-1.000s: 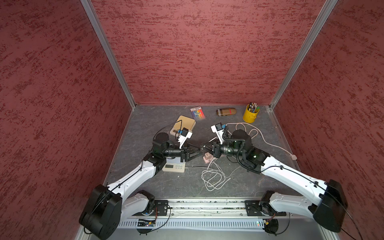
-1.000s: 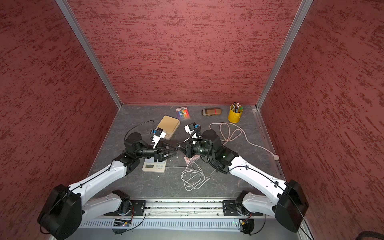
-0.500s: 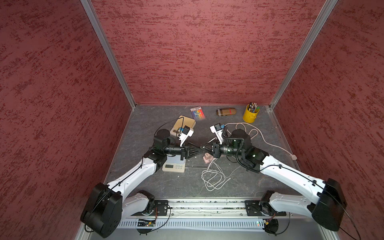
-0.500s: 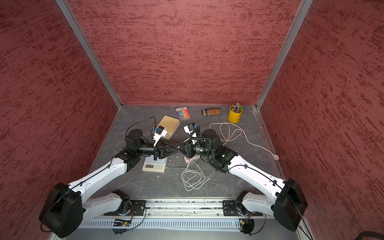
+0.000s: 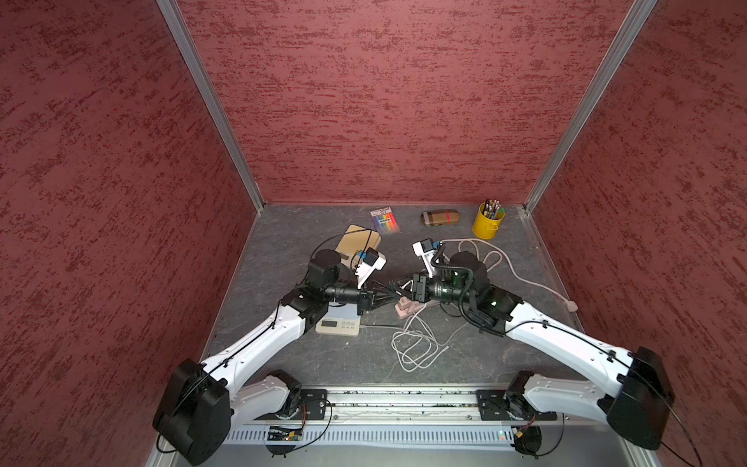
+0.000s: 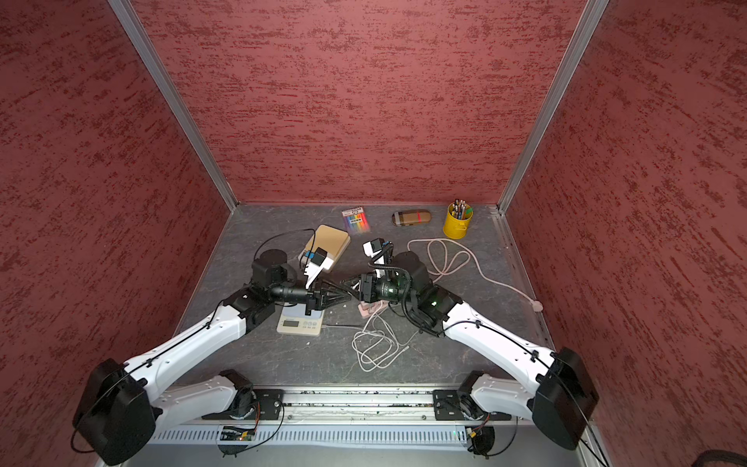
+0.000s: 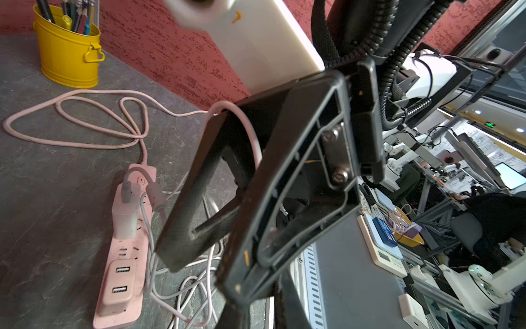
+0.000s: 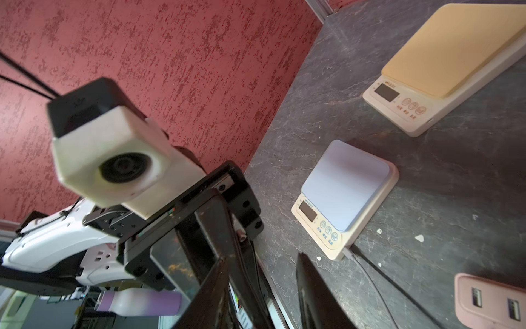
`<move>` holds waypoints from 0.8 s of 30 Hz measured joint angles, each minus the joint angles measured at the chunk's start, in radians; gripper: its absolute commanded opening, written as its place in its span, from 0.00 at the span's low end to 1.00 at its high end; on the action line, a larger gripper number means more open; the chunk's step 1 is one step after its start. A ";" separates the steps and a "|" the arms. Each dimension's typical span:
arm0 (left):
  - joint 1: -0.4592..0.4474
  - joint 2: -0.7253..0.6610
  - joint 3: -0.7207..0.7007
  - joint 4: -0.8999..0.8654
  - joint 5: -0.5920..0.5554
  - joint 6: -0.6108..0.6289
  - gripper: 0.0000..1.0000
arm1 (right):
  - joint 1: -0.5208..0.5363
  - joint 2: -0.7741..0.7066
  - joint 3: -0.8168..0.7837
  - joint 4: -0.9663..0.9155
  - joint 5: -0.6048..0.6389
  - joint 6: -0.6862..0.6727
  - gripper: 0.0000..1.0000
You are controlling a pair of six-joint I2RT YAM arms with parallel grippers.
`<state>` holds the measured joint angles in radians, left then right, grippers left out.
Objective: Charge the electronic scale
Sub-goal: Adjust the charging cable.
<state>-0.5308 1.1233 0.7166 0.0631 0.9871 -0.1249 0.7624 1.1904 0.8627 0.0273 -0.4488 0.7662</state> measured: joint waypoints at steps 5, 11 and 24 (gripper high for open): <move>-0.045 -0.055 0.004 -0.096 -0.153 0.100 0.01 | 0.000 0.000 0.024 -0.071 0.037 0.057 0.34; -0.111 -0.116 0.003 -0.173 -0.343 0.204 0.01 | 0.000 0.000 0.031 -0.104 0.055 0.098 0.43; -0.137 -0.113 0.004 -0.218 -0.489 0.257 0.01 | 0.000 0.003 0.031 -0.108 0.010 0.113 0.30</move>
<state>-0.6682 1.0100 0.7204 -0.1551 0.4976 0.1322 0.7624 1.1931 0.8940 -0.0807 -0.4389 0.8787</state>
